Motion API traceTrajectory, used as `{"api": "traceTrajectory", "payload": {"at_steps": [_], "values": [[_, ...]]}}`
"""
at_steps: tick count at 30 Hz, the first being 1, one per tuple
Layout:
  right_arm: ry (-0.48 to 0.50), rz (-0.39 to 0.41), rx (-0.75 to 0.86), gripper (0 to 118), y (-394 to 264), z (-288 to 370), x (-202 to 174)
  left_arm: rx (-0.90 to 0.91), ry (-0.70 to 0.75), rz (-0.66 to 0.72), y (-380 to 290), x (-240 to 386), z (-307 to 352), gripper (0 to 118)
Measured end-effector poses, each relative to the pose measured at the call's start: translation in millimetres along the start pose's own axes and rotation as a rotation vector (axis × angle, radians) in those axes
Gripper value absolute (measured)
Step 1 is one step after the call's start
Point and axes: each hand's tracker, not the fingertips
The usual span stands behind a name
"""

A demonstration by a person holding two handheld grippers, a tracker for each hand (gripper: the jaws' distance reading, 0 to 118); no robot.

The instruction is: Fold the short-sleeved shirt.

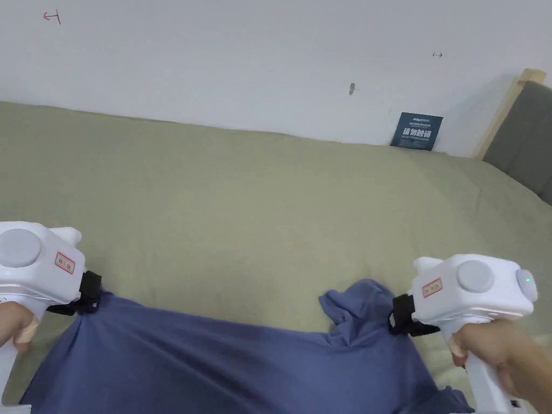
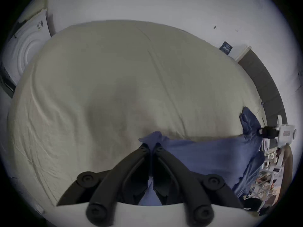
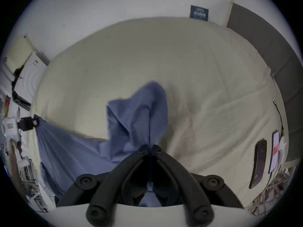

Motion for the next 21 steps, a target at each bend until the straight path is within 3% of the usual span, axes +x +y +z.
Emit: {"api": "traceTrajectory", "payload": {"at_steps": [9,21], "values": [[0.072,0.091,0.117,3,-30,93,-6,0.127,-0.023,-0.038,-49,-22,97,3],[0.112,0.092,0.142,3,-152,161,6,0.155,-0.041,-0.053,-178,-32,160,3]]}}
